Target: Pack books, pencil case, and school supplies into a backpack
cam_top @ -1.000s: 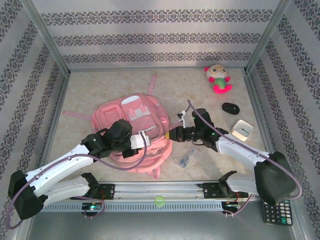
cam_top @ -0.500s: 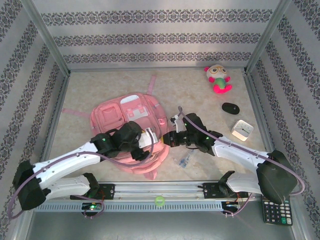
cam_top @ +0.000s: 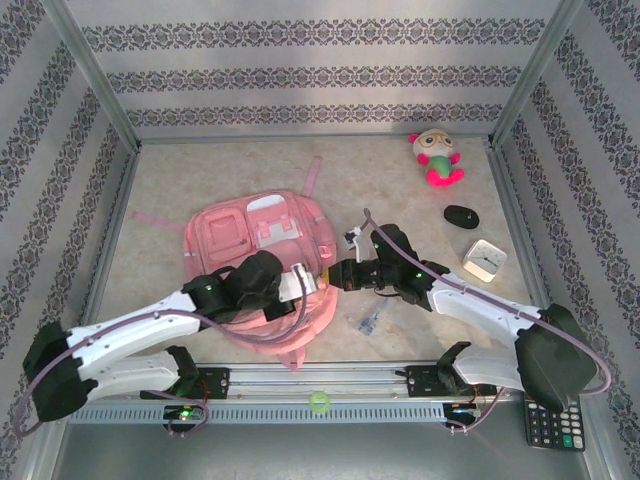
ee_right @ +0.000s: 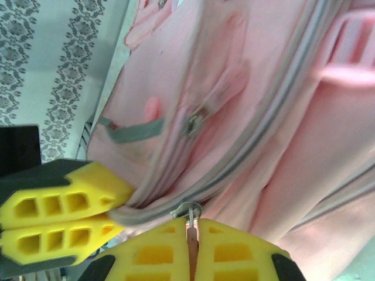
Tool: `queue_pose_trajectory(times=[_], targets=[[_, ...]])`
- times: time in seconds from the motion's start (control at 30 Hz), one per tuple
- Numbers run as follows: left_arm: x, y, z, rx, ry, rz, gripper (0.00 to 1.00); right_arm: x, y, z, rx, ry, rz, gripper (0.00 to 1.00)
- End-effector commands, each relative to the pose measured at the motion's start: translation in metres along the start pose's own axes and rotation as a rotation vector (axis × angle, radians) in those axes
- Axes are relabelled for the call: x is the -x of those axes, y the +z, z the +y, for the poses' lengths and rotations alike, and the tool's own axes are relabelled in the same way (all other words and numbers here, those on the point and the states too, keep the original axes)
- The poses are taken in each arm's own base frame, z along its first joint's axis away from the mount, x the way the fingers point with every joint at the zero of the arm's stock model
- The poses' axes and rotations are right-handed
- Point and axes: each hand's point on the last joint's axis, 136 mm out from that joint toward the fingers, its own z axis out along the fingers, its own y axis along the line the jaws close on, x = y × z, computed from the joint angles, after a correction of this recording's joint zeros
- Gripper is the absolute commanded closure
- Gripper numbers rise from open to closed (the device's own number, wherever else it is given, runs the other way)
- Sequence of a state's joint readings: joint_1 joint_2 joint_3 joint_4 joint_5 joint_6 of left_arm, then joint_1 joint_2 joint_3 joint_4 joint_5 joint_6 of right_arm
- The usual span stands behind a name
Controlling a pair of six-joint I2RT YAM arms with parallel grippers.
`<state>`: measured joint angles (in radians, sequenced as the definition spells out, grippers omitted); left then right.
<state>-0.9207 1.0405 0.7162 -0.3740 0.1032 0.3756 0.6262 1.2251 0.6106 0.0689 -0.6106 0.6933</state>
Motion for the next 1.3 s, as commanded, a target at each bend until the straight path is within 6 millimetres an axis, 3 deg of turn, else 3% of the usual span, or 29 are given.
queue_pose_trajectory(times=[0.0,0.1,0.33,0.43,0.53,0.63,0.73,0.77,0.8,0.9,0.93,1.07,1.27], targets=[[-0.027,-0.021,-0.051,-0.237,0.119,0.037,1.00,0.047,-0.003,-0.024,-0.052,-0.015,-0.137,1.00],[-0.034,-0.034,-0.066,-0.306,0.173,0.037,1.00,0.068,0.005,-0.042,-0.073,0.000,-0.154,1.00],[-0.037,-0.050,-0.081,-0.384,0.277,-0.008,1.00,0.134,0.027,-0.050,-0.057,-0.050,-0.255,1.00],[-0.038,-0.053,-0.080,-0.372,0.316,-0.011,1.00,0.143,0.035,-0.058,-0.077,-0.065,-0.259,1.00],[-0.044,-0.051,-0.074,-0.334,0.343,0.017,1.00,0.149,0.029,-0.071,-0.113,-0.054,-0.289,1.00],[-0.053,-0.045,-0.056,-0.241,0.378,0.066,1.00,0.139,0.021,-0.073,-0.126,-0.055,-0.292,1.00],[-0.057,-0.041,-0.032,-0.150,0.361,0.097,1.00,0.117,0.009,-0.071,-0.144,-0.057,-0.283,1.00],[-0.055,-0.043,-0.027,-0.138,0.333,0.089,0.95,0.108,0.006,-0.069,-0.144,-0.065,-0.279,1.00],[-0.051,-0.044,-0.025,-0.139,0.306,0.079,0.84,0.100,0.002,-0.066,-0.141,-0.082,-0.277,0.99],[-0.034,-0.055,-0.031,-0.181,0.214,0.025,0.49,0.087,-0.016,-0.058,-0.171,-0.145,-0.308,0.64],[-0.028,-0.058,-0.031,-0.180,0.164,0.008,0.44,0.085,-0.022,-0.055,-0.180,-0.178,-0.321,0.62],[-0.008,-0.069,-0.023,-0.134,0.026,-0.067,0.31,0.074,-0.042,-0.026,-0.206,-0.459,-0.329,0.60],[-0.036,-0.052,0.016,0.057,0.064,0.089,0.27,0.023,-0.026,0.019,-0.108,-0.988,-0.079,0.57]])
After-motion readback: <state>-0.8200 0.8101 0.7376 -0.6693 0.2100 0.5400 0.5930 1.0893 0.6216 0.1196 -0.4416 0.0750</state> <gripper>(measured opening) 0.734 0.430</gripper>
